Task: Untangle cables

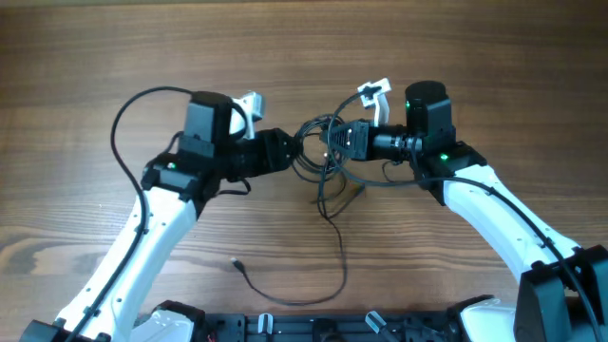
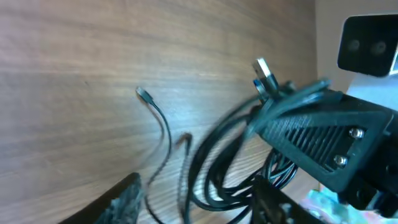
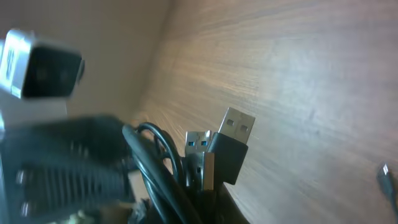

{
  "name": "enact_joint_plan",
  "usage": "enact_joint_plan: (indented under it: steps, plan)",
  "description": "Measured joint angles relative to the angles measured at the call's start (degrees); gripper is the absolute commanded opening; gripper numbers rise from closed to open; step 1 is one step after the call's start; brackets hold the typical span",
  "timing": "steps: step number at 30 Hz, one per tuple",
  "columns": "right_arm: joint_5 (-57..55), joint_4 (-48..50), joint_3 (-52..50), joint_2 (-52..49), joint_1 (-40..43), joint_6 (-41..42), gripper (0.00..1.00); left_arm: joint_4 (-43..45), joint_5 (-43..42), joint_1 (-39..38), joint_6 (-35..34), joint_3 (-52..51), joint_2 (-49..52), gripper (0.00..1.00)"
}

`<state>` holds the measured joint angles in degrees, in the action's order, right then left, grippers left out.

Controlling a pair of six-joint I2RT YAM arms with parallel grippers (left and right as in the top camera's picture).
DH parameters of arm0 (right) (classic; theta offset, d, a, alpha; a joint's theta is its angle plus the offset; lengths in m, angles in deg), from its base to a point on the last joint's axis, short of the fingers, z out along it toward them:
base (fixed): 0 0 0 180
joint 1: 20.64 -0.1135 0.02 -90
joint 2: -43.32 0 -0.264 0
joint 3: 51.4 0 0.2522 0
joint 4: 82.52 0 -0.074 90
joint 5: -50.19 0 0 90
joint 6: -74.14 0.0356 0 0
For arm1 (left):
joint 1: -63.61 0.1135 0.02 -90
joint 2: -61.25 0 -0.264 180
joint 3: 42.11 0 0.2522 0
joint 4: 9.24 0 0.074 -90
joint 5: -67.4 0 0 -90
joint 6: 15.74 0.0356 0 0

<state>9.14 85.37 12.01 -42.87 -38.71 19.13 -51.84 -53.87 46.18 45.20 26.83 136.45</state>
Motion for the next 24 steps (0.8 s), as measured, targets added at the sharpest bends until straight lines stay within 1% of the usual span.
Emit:
enact_joint_plan:
  steps: [1, 3, 6, 7, 8, 10, 11, 13, 14, 15, 17, 18, 19, 20, 21, 24]
  plan:
    - [-0.35, -0.04, 0.00, 0.00, 0.00, 1.29, 0.05, 0.00, 1.51, -1.79, -2.45, 0.00, 0.00, 0.66]
    - [-0.66, 0.00, 0.00, 0.00, 0.00, 3.80, 0.04, -0.02, 4.02, -3.74, -4.81, 0.00, -0.02, 0.67]
    - [-0.83, -0.02, 0.00, 0.00, 0.00, 6.03, 0.04, -0.02, 9.03, -7.50, -8.74, 0.00, -0.02, 0.54]
    - [-0.83, 0.00, 0.00, 0.00, 0.00, 6.40, 0.04, -0.02, 10.16, -8.26, -9.84, 0.00, -0.02, 0.51]
    - [-0.61, -0.02, 0.00, 0.00, 0.00, 7.10, 0.04, -0.04, 11.91, -9.29, -10.95, 0.00, -0.02, 0.44]
    - [-0.07, 0.00, 0.00, 0.00, 0.00, 7.45, 0.04, -0.04, 15.82, -10.86, -12.92, 0.00, -0.02, 0.38]
    - [0.76, -0.02, 0.00, 0.00, 0.00, 7.50, 0.04, -0.07, 18.23, -11.50, -14.58, 0.00, -0.02, 0.33]
    - [2.36, -0.02, 0.00, 0.00, 0.00, 7.67, 0.04, -0.09, 21.40, -12.17, -16.35, 0.00, -0.02, 0.18]
    - [3.17, 0.00, 0.00, 0.00, -0.02, 7.69, 0.04, -0.02, 22.62, -12.41, -17.20, 0.00, 0.00, 0.07]
    - [3.76, 0.00, 0.00, 0.00, -0.02, 7.69, 0.05, 0.00, 23.26, -12.61, -17.79, 0.00, 0.02, 0.04]
    - [4.39, 0.00, 0.00, -0.02, -0.15, 7.63, 0.09, 0.22, 23.96, -12.94, -18.43, 0.02, 0.39, 0.04]
    - [4.61, -0.02, 0.00, -0.02, -0.17, 7.39, 0.17, 0.33, 24.15, -13.11, -18.49, 0.07, 0.85, 0.04]
    - [4.63, -0.07, 0.00, -0.07, -0.17, 7.10, 0.39, 0.46, 24.24, -13.22, -18.67, 0.07, 1.31, 0.04]
    - [4.63, -0.26, 0.00, -0.15, -0.17, 6.75, 0.63, 0.55, 24.41, -13.29, -18.69, 0.07, 1.79, 0.04]
    - [4.81, -0.46, 0.00, -0.31, -0.17, 5.90, 1.00, 0.59, 24.72, -13.31, -18.69, 0.07, 2.34, 0.04]
    - [5.03, -2.21, 0.00, -0.37, -0.13, 2.32, 1.00, -0.76, 27.36, -12.39, -18.86, 0.02, 3.41, 0.04]
